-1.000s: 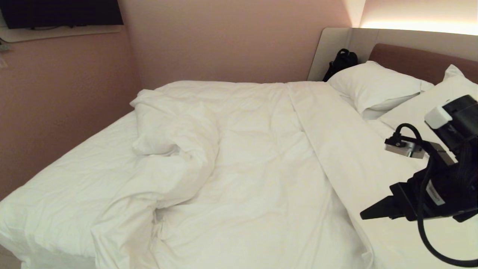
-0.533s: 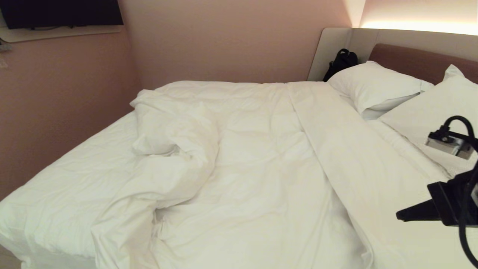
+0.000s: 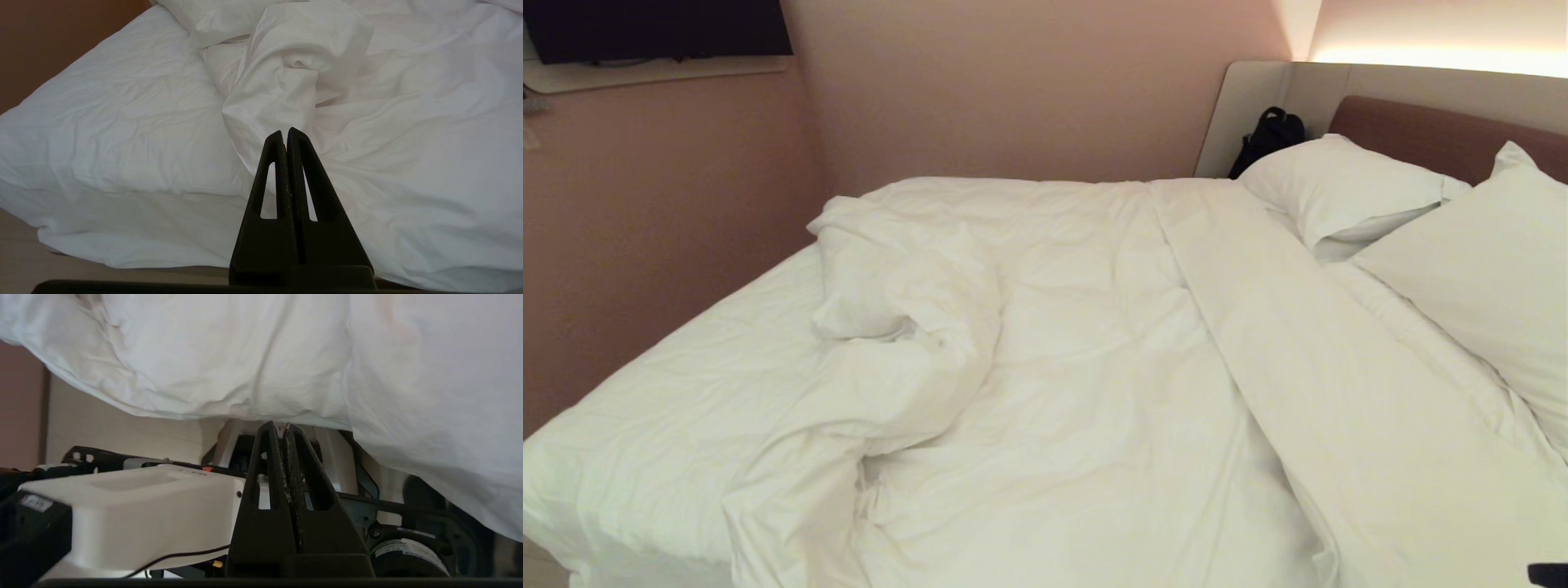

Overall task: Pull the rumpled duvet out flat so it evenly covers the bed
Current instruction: Hold the folded corner of the quilt

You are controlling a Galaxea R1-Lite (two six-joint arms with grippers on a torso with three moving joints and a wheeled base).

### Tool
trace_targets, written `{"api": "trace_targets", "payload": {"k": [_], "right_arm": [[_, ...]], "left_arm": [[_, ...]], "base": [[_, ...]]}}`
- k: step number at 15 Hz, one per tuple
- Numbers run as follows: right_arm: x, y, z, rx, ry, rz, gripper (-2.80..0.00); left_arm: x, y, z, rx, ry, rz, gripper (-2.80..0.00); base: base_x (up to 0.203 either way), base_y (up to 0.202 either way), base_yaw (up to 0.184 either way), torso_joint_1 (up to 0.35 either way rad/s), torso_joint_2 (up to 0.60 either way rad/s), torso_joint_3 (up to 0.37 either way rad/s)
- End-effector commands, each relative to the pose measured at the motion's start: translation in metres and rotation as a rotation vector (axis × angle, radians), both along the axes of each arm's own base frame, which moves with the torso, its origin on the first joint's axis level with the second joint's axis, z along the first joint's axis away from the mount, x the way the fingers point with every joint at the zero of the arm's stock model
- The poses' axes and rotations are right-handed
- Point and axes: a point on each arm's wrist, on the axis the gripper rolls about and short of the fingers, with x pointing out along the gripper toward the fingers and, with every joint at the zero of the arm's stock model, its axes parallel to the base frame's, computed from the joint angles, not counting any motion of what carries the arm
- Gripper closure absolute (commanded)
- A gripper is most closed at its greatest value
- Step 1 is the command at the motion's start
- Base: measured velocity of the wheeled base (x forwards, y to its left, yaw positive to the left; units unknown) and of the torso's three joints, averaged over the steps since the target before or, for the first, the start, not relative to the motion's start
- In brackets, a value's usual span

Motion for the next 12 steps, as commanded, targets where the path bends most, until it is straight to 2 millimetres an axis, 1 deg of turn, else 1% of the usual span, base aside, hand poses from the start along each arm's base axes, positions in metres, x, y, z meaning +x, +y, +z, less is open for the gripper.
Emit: {"api": "trace_targets", "payload": {"k": [1,4,5,8,10,12], "right_arm": [[-0.036,-0.009,-0.006,0.045,-0.098,-0.017,0.0],[-0.065,-0.017,-0.024,0.055,-0.169,-0.044,0.0],[-0.07,-0.019,-0.029,0.031,-0.189,-0.096,0.0],[-0.081,-0.023,-0.035,-0.018,-0.285,-0.235,0.0],[-0.093,-0.025,-0.039,-0.02,-0.354,-0.289,0.0],[-0.104,-0.026,-0.051,-0.02,-0.392,-0.324,0.0]], "left_arm": [[0.0,0.0,0.0,0.0,0.0,0.0,0.0],[0.0,0.0,0.0,0.0,0.0,0.0,0.0],[0.0,0.0,0.0,0.0,0.0,0.0,0.0],[0.0,0.0,0.0,0.0,-0.001,0.0,0.0],[0.0,0.0,0.0,0.0,0.0,0.0,0.0],[0.0,0.0,0.0,0.0,0.0,0.0,0.0]], "base": [[0.0,0.0,0.0,0.0,0.0,0.0],[0.0,0.0,0.0,0.0,0.0,0.0],[0.0,0.0,0.0,0.0,0.0,0.0],[0.0,0.0,0.0,0.0,0.0,0.0],[0.0,0.0,0.0,0.0,0.0,0.0],[0.0,0.0,0.0,0.0,0.0,0.0]]}}
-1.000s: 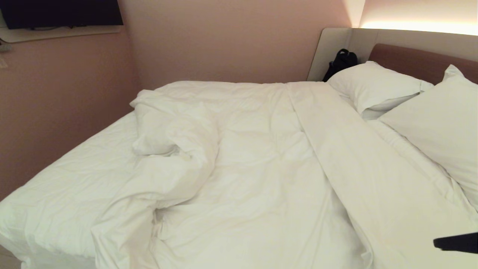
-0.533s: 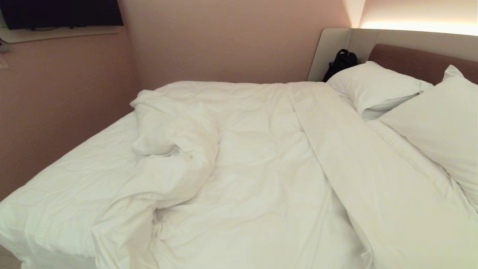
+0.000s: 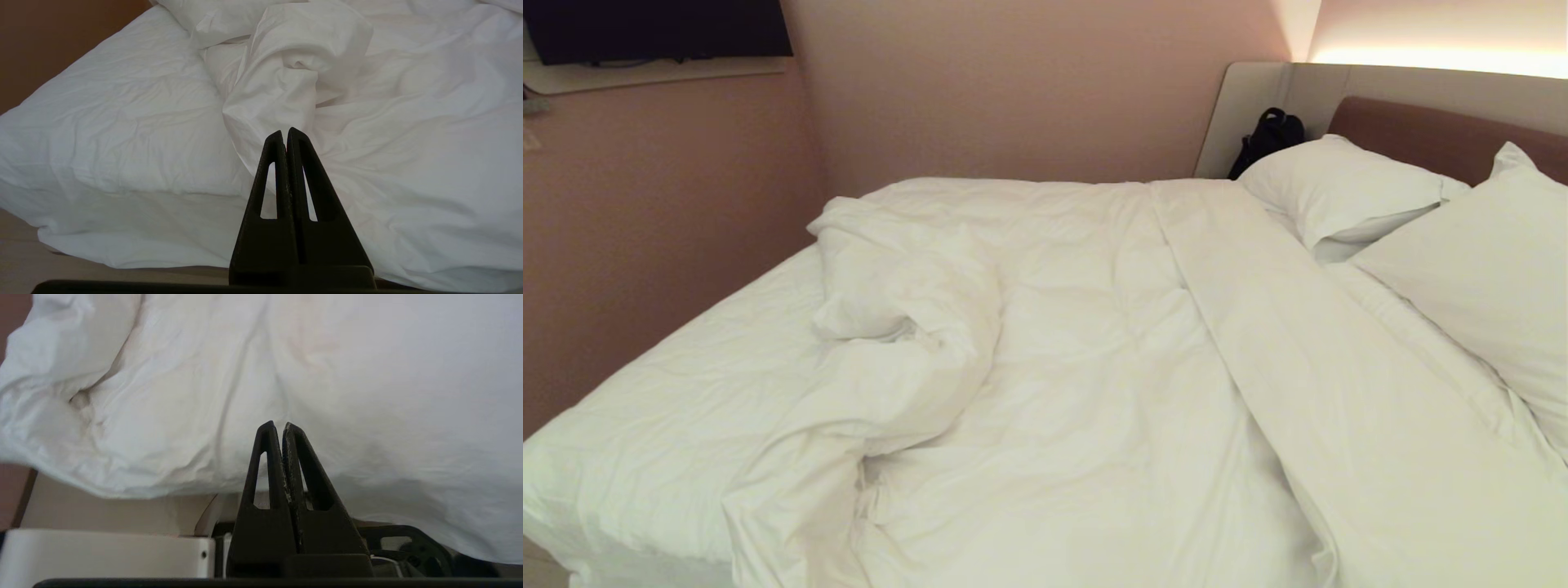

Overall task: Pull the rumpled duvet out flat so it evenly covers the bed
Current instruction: Hold the folded corner of the quilt

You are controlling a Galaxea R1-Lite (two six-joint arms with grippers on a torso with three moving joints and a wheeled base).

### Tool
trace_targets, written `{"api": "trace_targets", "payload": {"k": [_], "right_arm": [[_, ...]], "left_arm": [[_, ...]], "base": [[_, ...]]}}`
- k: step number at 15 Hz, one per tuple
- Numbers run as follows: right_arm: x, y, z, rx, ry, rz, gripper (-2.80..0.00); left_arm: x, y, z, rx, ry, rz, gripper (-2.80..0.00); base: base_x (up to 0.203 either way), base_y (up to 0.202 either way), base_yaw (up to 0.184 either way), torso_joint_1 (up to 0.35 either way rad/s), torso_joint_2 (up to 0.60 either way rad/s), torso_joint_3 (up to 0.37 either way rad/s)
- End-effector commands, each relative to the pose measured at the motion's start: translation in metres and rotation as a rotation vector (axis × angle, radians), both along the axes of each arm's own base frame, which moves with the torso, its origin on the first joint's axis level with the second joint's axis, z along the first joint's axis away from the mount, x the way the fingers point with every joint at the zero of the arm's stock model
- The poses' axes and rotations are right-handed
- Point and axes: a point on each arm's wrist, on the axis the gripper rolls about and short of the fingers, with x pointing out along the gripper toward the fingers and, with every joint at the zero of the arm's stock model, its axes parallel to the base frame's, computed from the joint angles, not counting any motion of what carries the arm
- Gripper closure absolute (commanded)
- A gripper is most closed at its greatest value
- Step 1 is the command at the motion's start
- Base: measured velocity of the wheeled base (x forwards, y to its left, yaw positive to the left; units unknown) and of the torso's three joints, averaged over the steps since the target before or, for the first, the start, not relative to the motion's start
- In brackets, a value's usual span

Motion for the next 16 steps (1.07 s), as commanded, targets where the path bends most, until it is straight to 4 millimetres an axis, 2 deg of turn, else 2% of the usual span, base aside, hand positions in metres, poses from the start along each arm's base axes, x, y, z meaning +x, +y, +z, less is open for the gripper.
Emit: {"api": "trace_targets", "payload": {"k": [1,3,8,16], "right_arm": [[-0.013,-0.003,-0.013,-0.016,-0.053,-0.079,0.0],[-0.011,-0.004,-0.018,-0.046,-0.043,-0.144,0.0],[-0.015,-0.001,-0.005,-0.039,-0.121,-0.211,0.0],[-0.03,0.001,-0.024,-0.033,-0.181,-0.268,0.0]], "left_arm": [[0.0,0.0,0.0,0.0,0.001,0.0,0.0],[0.0,0.0,0.0,0.0,0.0,0.0,0.0],[0.0,0.0,0.0,0.0,0.001,0.0,0.0],[0.0,0.0,0.0,0.0,0.0,0.0,0.0]], "base": [[0.0,0.0,0.0,0.0,0.0,0.0],[0.0,0.0,0.0,0.0,0.0,0.0],[0.0,0.0,0.0,0.0,0.0,0.0],[0.0,0.0,0.0,0.0,0.0,0.0]]}}
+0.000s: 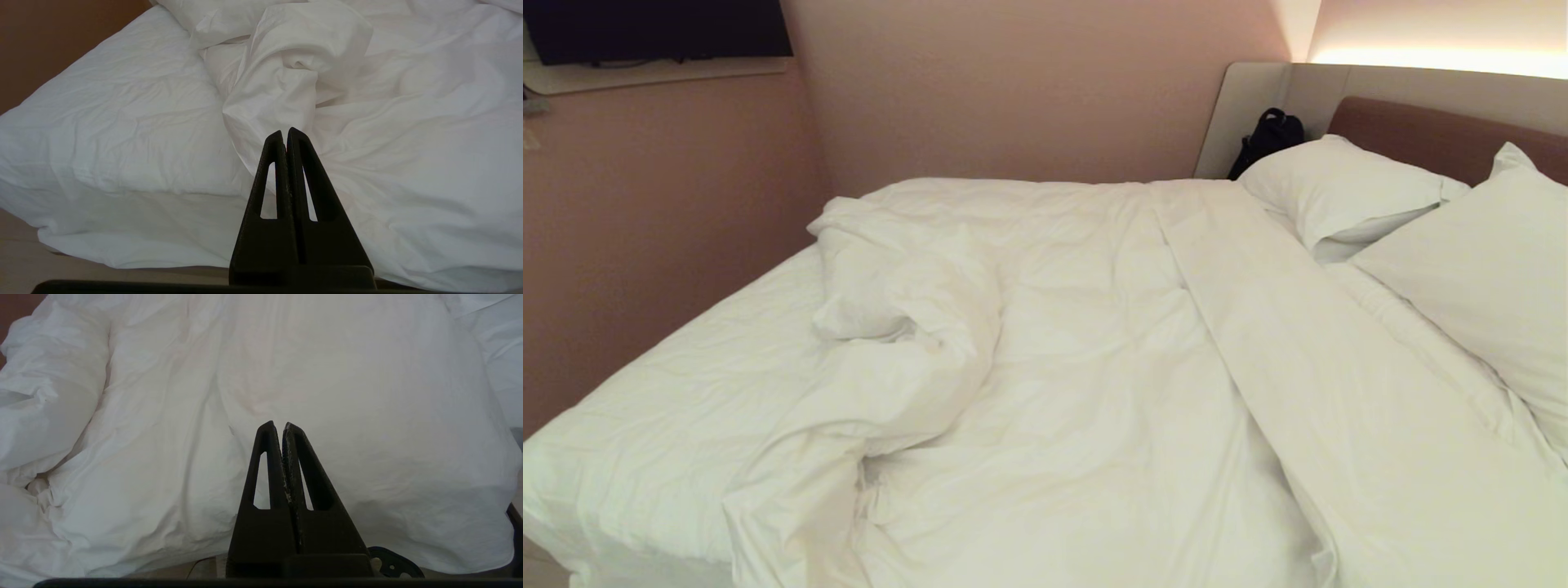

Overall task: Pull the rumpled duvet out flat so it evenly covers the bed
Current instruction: Hold the folded corner of the quilt

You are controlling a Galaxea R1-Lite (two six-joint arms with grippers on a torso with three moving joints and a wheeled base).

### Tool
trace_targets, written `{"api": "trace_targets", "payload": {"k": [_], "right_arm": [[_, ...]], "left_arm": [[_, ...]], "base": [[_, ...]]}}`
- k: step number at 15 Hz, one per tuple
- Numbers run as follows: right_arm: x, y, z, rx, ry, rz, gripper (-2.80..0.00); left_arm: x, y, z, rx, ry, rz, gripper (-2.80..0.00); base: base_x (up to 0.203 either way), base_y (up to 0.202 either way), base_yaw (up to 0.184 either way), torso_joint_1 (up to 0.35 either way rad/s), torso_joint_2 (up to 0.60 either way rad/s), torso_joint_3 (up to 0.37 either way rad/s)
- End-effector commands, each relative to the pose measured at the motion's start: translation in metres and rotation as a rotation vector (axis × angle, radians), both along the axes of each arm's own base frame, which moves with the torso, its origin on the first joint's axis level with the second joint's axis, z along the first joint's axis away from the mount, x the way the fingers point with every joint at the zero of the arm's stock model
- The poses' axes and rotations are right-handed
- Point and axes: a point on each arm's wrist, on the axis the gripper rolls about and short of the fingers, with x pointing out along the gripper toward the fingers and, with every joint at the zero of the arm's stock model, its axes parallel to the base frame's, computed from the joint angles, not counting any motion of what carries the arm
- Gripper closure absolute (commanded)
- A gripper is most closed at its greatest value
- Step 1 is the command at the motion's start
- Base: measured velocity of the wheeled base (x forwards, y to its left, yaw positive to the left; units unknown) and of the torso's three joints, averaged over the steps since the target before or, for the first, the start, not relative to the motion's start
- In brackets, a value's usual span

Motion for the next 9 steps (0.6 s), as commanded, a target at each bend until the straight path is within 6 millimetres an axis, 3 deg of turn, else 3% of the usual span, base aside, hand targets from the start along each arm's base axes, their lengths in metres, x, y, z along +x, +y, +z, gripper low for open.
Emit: {"api": "trace_targets", "payload": {"k": [1,9], "right_arm": [[-0.0041,0.0006,-0.0052,0.004,-0.017,-0.012,0.0],[-0.0126,0.0004,-0.0143,-0.012,-0.06,-0.017,0.0]], "left_arm": [[0.0,0.0,-0.0001,0.0,0.0,0.0,0.0],[0.0,0.0,-0.0001,0.0,0.0,0.0,0.0]], "base": [[0.0,0.0,0.0,0.0,0.0,0.0],[0.0,0.0,0.0,0.0,0.0,0.0]]}}
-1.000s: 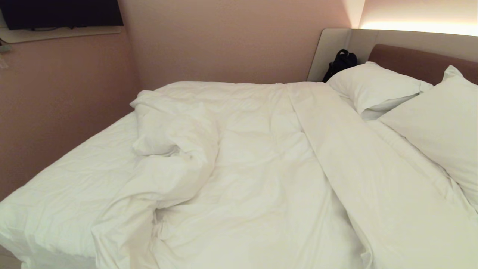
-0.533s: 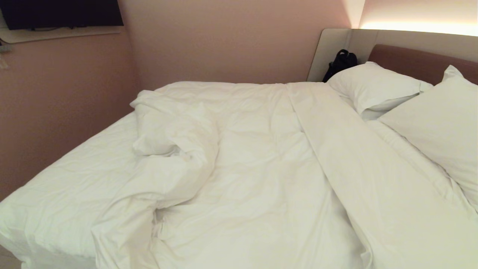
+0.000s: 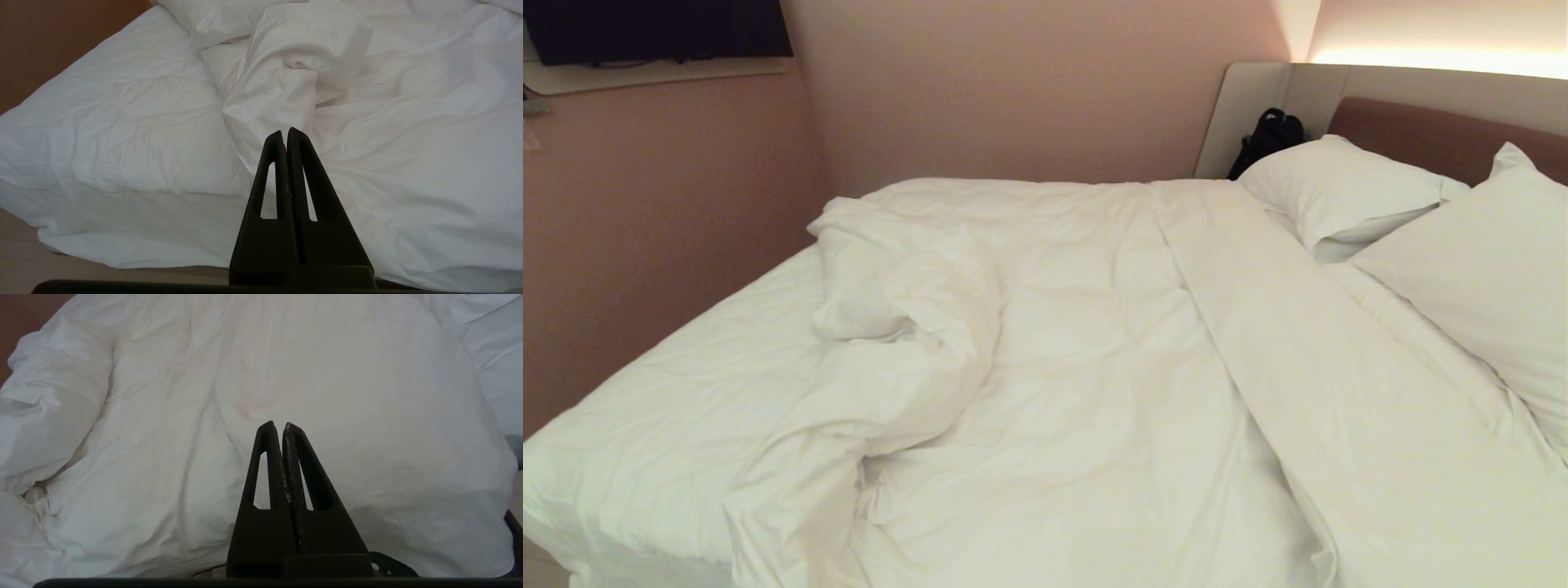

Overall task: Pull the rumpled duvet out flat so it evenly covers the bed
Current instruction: Hold the folded corner of the quilt

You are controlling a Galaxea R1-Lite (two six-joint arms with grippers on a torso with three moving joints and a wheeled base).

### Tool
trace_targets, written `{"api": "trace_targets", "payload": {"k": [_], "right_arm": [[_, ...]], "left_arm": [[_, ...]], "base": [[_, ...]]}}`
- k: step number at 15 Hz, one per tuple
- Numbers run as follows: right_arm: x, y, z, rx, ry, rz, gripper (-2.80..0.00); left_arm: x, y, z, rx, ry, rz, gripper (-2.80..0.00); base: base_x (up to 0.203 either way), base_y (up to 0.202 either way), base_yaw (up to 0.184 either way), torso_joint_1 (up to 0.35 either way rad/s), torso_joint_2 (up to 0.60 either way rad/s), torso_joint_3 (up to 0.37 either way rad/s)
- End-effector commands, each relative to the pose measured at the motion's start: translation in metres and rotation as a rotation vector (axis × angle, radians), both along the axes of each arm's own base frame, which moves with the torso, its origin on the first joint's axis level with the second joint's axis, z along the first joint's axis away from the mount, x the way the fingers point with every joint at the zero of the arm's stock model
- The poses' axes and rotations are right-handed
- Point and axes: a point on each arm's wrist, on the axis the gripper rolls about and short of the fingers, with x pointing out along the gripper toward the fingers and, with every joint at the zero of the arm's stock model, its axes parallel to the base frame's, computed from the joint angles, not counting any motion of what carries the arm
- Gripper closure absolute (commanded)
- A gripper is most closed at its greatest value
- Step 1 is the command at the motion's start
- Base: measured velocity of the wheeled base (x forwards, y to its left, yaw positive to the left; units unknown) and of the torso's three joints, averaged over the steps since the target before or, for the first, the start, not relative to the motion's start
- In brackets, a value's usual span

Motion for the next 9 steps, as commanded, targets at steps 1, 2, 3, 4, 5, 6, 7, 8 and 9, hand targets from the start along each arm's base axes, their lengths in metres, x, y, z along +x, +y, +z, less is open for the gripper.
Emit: {"api": "trace_targets", "payload": {"k": [1,2,3,4,5,6,7,8,9], "right_arm": [[-0.002,0.0,-0.003,-0.012,-0.003,0.0,0.0],[-0.003,0.0,-0.004,-0.034,-0.007,0.004,0.0],[-0.004,0.0,-0.005,-0.063,-0.01,0.009,0.0],[-0.005,0.0,-0.006,-0.083,-0.017,0.009,0.0],[-0.007,-0.001,-0.007,-0.106,-0.026,-0.001,0.0],[-0.009,-0.001,-0.01,-0.138,-0.035,-0.008,0.0],[-0.011,-0.001,-0.014,-0.179,-0.043,-0.009,0.0],[-0.011,-0.001,-0.016,-0.22,-0.037,-0.021,0.0],[-0.011,-0.002,-0.016,-0.226,-0.037,-0.034,0.0]], "left_arm": [[0.0,0.0,0.0,0.001,0.0,0.0,0.0],[0.0,0.0,0.0,0.001,0.0,0.0,0.0],[0.0,0.0,0.0,0.001,0.0,0.0,0.0],[0.0,0.0,0.0,0.001,0.001,0.0,0.0],[0.0,0.0,0.0,0.001,-0.001,0.0,0.0],[0.0,0.0,0.0,0.001,0.0,0.0,0.0],[0.0,0.0,0.0,0.001,0.0,0.0,0.0],[0.0,0.0,0.0,0.001,0.001,0.0,0.0],[0.0,0.0,0.0,0.001,0.0,0.0,0.0]], "base": [[0.0,0.0,0.0,0.0,0.0,0.0],[0.0,0.0,0.0,0.0,0.0,0.0],[0.0,0.0,0.0,0.0,0.0,0.0],[0.0,0.0,0.0,0.0,0.0,0.0],[0.0,0.0,0.0,0.0,0.0,0.0],[0.0,0.0,0.0,0.0,0.0,0.0],[0.0,0.0,0.0,0.0,0.0,0.0],[0.0,0.0,0.0,0.0,0.0,0.0],[0.0,0.0,0.0,0.0,0.0,0.0]]}}
